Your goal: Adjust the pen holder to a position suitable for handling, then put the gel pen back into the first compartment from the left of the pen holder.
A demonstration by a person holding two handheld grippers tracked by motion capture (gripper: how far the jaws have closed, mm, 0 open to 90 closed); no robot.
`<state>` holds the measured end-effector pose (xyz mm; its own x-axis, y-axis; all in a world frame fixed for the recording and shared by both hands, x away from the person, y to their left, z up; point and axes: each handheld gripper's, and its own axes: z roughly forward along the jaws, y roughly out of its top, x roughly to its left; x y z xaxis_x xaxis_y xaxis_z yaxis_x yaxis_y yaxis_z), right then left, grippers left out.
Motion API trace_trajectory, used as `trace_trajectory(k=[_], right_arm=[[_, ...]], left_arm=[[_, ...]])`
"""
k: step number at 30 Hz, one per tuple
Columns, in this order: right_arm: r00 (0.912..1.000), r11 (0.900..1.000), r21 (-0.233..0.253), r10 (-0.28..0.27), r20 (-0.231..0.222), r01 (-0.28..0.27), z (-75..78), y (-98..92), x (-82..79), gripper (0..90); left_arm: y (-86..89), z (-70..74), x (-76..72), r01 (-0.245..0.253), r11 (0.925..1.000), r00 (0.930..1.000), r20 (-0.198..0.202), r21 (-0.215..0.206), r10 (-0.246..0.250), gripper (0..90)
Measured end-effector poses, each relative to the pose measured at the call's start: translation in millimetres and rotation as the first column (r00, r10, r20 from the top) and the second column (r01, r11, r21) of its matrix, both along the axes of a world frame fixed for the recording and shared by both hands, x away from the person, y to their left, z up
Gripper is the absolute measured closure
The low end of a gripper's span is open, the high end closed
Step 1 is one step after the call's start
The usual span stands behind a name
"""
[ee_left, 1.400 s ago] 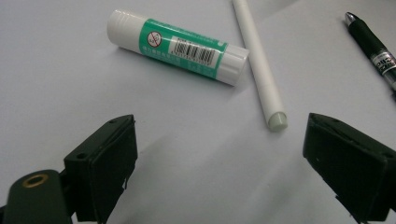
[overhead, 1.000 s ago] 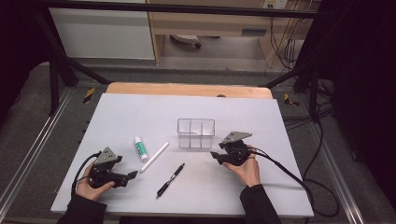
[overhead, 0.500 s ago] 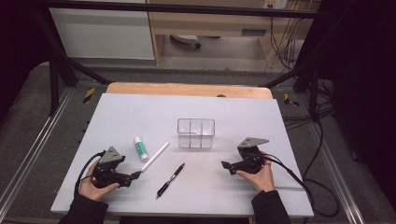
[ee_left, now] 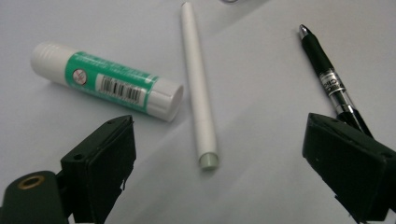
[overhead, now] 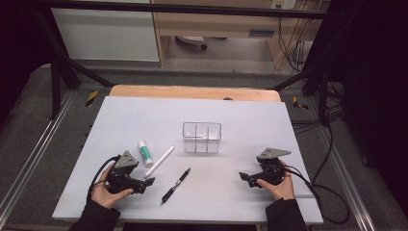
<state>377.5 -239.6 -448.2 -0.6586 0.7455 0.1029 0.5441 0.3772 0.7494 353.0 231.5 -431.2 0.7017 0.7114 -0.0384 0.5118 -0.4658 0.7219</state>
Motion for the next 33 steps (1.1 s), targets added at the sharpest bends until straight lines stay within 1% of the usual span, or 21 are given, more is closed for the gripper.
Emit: trace_trajectory(k=[1, 4, 7, 10, 13, 14, 15, 16, 18, 21, 26, 29, 31, 33], right_arm=[[0.9999, 1.000, 0.005, 0.010, 0.007, -0.010, -0.3, -1.9, -0.4, 0.6], [0.9998, 1.000, 0.014, 0.003, 0.018, -0.004, -0.8, -6.6, -2.8, 0.5], [1.0000, 1.000, 0.029, -0.006, 0.002, 0.006, -2.1, -9.1, -5.0, 0.6], [1.0000, 1.000, 0.003, -0.003, 0.001, 0.003, -3.3, -9.5, -5.6, 0.6], [1.0000, 1.000, 0.003, -0.001, 0.002, 0.001, -4.1, -9.0, -5.7, 0.5], [1.0000, 1.000, 0.001, 0.000, -0.007, 0.000, -3.9, -8.9, -5.9, 0.5], [1.0000, 1.000, -0.005, 0.001, -0.002, -0.001, -3.9, -9.0, -6.0, 0.5], [1.0000, 1.000, -0.006, -0.004, 0.003, 0.004, -3.9, -9.1, -6.3, 0.5], [1.0000, 1.000, -0.001, 0.002, -0.004, -0.002, -3.1, -9.7, -6.9, 0.5], [1.0000, 1.000, -0.003, 0.007, -0.002, -0.007, -3.1, -9.6, -7.2, 0.5], [0.9999, 1.000, -0.002, 0.010, -0.006, -0.010, -2.8, -9.6, -7.8, 0.5], [0.9999, 1.000, -0.002, 0.011, -0.004, -0.011, -3.0, -9.5, -8.2, 0.5], [0.9999, 1.000, -0.003, 0.011, 0.001, -0.011, -3.2, -9.8, -8.1, 0.5], [0.9999, 1.000, -0.006, 0.012, -0.007, -0.012, -3.2, -9.3, -8.8, 0.5]], left_arm=[[-3.4, 1.2, 0.4, 0.006, 1.0000, 1.0000, -0.001, 0.003, -0.006, 9.3], [-14.1, 4.5, 1.9, 0.018, 0.9998, 0.9998, -0.001, 0.007, -0.018, 9.1], [-25.5, 5.9, 3.0, 0.034, 0.9993, 0.9994, -0.006, 0.015, -0.034, 9.0], [-35.5, 6.2, 4.8, 0.047, 0.9986, 0.9988, -0.013, 0.026, -0.046, 9.1], [-44.6, 6.9, 6.2, 0.055, 0.9979, 0.9983, -0.018, 0.034, -0.055, 9.1], [-47.1, 7.2, 6.5, 0.059, 0.9977, 0.9981, -0.019, 0.033, -0.058, 9.1], [-49.5, 7.4, 6.8, 0.062, 0.9975, 0.9979, -0.021, 0.034, -0.061, 9.1], [-51.7, 7.9, 7.0, 0.063, 0.9974, 0.9978, -0.023, 0.036, -0.062, 9.1], [-55.7, 8.7, 7.9, 0.065, 0.9972, 0.9977, -0.024, 0.037, -0.064, 9.1], [-61.6, 9.4, 9.5, 0.068, 0.9969, 0.9973, -0.029, 0.039, -0.067, 9.1], [-72.3, 10.9, 13.3, 0.066, 0.9968, 0.9970, -0.045, 0.046, -0.064, 9.2], [-79.2, 11.6, 15.5, 0.063, 0.9963, 0.9971, -0.048, 0.059, -0.060, 9.6], [-83.5, 11.9, 17.0, 0.063, 0.9960, 0.9970, -0.049, 0.064, -0.060, 10.8], [-87.7, 11.9, 18.9, 0.060, 0.9959, 0.9969, -0.054, 0.067, -0.057, 12.8]])
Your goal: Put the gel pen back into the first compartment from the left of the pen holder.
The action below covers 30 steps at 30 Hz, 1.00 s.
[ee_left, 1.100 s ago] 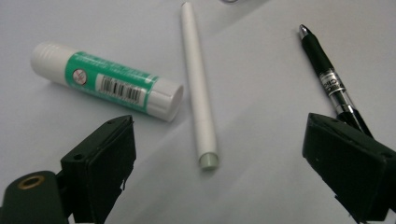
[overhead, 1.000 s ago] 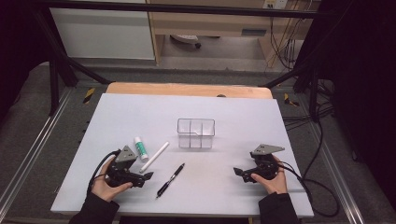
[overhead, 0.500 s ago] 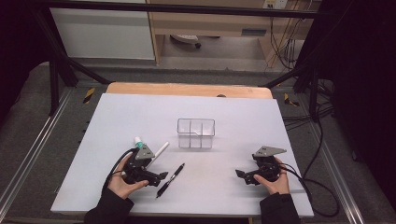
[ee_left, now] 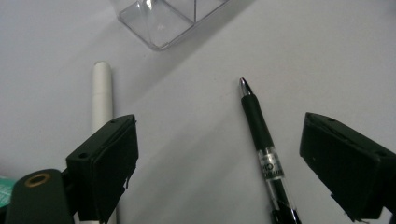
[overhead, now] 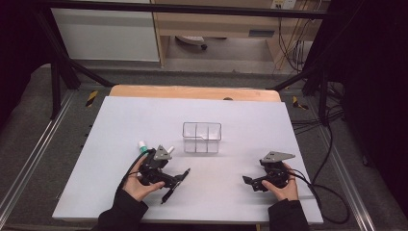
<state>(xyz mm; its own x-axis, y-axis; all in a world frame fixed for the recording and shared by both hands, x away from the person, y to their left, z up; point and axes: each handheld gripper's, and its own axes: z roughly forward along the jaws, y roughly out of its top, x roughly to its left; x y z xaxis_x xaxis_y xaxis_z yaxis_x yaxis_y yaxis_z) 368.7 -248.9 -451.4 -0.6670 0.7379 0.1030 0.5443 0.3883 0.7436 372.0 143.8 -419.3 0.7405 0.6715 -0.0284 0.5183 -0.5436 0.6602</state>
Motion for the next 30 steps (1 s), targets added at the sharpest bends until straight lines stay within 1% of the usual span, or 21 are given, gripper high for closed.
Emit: trace_trajectory(k=[3, 4, 7, 10, 13, 16, 20, 23, 25, 27, 30], right_arm=[[1.0000, 1.000, -0.004, -0.001, 0.001, 0.001, 0.1, -0.4, -0.1, 0.5], [1.0000, 1.000, -0.004, -0.001, 0.000, 0.001, 0.2, -0.2, -0.5, 0.5], [1.0000, 1.000, -0.005, 0.003, 0.004, -0.003, 0.2, -0.4, -1.0, 0.5], [1.0000, 1.000, -0.006, 0.001, 0.006, -0.001, 0.5, -0.5, -1.0, 0.5], [1.0000, 1.000, -0.007, 0.000, 0.004, 0.000, 0.4, -0.3, -1.6, 0.5], [1.0000, 1.000, -0.009, 0.003, 0.002, -0.003, 0.2, -0.3, -1.4, 0.6], [1.0000, 1.000, -0.005, 0.003, 0.002, -0.003, 0.0, 0.0, -1.4, 0.5], [1.0000, 1.000, -0.006, 0.002, 0.002, -0.002, 0.0, 0.0, -1.3, 0.5], [1.0000, 1.000, -0.007, 0.003, 0.004, -0.003, 0.0, -0.1, -1.2, 0.5], [1.0000, 1.000, -0.008, 0.002, 0.003, -0.002, 0.2, -0.2, -1.3, 0.5], [1.0000, 1.000, -0.009, 0.004, 0.004, -0.004, 0.1, -0.3, -1.3, 0.5]], left_arm=[[-5.9, -1.7, 2.2, 0.001, 1.0000, 0.9999, -0.014, 0.004, -0.001, 16.7], [-7.8, -3.0, 2.8, -0.003, 0.9999, 0.9998, -0.020, 0.015, 0.003, 18.6], [-12.5, -5.9, 4.3, -0.008, 0.9996, 0.9993, -0.036, 0.029, 0.009, 25.2], [-16.8, -6.8, 5.1, -0.013, 0.9998, 0.9982, -0.057, 0.015, 0.014, 32.3], [-21.6, -7.5, 3.8, -0.023, 0.9995, 0.9983, -0.053, 0.021, 0.024, 39.4], [-26.0, -8.5, 1.0, -0.019, 0.9984, 0.9988, -0.044, 0.054, 0.022, 46.1], [-30.4, -9.8, -1.6, -0.013, 0.9976, 0.9981, -0.058, 0.068, 0.017, 55.1], [-33.4, -10.5, -3.2, -0.013, 0.9972, 0.9972, -0.072, 0.073, 0.018, 60.2], [-35.1, -11.1, -3.6, -0.007, 0.9972, 0.9960, -0.089, 0.075, 0.014, 62.9], [-36.6, -12.0, -3.8, -0.014, 0.9965, 0.9949, -0.099, 0.083, 0.022, 65.6], [-38.0, -12.6, -4.0, -0.019, 0.9957, 0.9946, -0.100, 0.090, 0.028, 69.1]])
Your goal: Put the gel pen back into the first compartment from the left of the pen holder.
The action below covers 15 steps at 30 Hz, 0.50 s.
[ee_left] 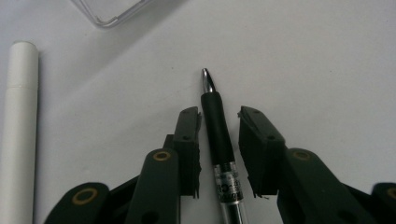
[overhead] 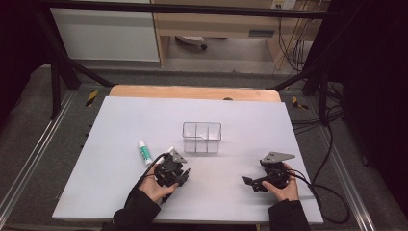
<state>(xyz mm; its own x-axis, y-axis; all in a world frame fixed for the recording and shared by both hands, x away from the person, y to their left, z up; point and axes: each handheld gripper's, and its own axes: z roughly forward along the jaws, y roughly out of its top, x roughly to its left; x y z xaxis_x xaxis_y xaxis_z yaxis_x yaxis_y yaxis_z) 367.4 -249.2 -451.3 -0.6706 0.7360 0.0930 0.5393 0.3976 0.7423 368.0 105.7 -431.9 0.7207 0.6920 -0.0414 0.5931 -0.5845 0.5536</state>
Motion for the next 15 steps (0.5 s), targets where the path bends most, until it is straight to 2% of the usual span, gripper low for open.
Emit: trace_trajectory(k=[7, 15], right_arm=[[1.0000, 1.000, 0.001, -0.001, -0.003, 0.001, -0.4, 0.5, 0.0, 0.5], [1.0000, 1.000, -0.004, 0.004, -0.007, -0.004, -0.6, 0.5, 0.2, 0.5]], left_arm=[[-2.9, -1.6, 0.1, -0.009, 0.9998, 0.9999, 0.006, 0.015, 0.009, 75.1], [-7.8, -0.9, -1.4, -0.040, 0.9985, 0.9992, 0.009, 0.038, 0.039, 77.1]])
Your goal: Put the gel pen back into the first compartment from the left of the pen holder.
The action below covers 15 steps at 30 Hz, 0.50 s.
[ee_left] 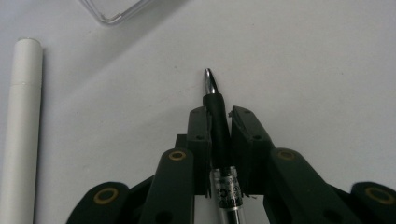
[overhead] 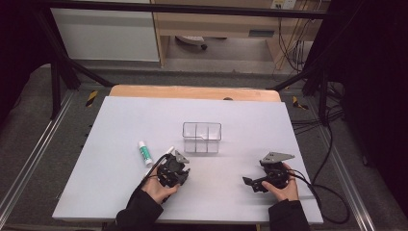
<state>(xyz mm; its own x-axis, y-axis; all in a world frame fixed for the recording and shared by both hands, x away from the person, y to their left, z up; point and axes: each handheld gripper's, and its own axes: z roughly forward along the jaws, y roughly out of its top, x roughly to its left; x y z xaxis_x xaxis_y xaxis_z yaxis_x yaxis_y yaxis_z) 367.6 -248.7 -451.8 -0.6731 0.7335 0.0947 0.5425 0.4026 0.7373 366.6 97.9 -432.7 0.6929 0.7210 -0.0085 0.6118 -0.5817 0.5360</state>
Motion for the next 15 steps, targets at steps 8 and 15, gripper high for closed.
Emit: trace_trajectory(k=[8, 15], right_arm=[[1.0000, 1.000, 0.003, 0.004, -0.001, -0.004, 0.1, 0.0, -0.3, 0.5], [1.0000, 1.000, 0.001, 0.005, 0.000, -0.005, -0.4, 0.3, -0.2, 0.5]], left_arm=[[-1.2, 0.2, -0.8, -0.024, 0.9997, 0.9997, -0.006, -0.004, 0.024, 79.5], [2.5, 0.7, -0.6, -0.021, 0.9996, 0.9996, -0.018, -0.017, 0.021, 79.9]])
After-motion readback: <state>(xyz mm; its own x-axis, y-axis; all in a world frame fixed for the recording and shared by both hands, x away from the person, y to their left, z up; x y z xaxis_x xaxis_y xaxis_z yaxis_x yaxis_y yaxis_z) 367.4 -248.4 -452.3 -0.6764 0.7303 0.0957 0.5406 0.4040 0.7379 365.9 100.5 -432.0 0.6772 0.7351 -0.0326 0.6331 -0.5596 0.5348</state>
